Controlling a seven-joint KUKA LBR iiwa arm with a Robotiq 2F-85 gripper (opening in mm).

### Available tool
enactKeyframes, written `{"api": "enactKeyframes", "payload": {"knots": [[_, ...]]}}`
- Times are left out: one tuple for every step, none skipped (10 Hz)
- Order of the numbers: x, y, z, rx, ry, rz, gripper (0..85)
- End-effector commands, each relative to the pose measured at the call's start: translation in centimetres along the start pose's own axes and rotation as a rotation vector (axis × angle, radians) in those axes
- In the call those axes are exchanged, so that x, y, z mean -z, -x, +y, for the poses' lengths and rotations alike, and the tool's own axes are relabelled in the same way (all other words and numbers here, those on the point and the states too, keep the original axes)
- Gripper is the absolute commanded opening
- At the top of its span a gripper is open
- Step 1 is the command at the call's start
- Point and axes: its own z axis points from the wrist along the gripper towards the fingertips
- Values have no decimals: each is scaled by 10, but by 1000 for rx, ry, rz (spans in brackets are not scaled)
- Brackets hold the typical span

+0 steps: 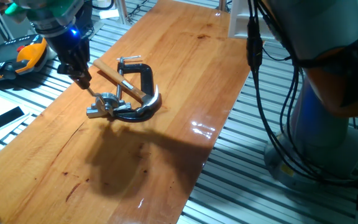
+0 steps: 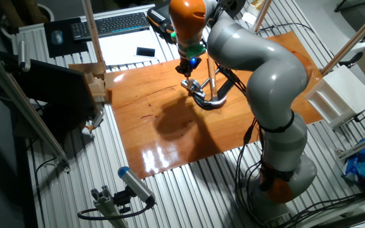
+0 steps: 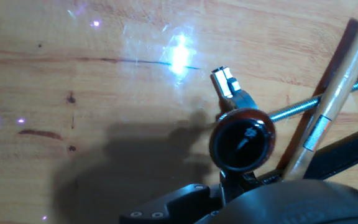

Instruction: Push down the lever

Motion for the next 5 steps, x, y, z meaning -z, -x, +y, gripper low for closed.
{"api": "enactKeyframes", "payload": {"knots": [[4, -2, -3, 1, -4, 3, 0], [7, -3, -7, 1, -5, 3, 0], [8, -2, -10, 3, -5, 3, 0], [8, -1, -11, 1, -6, 0, 0], [7, 2, -11, 2, -8, 2, 0]]}}
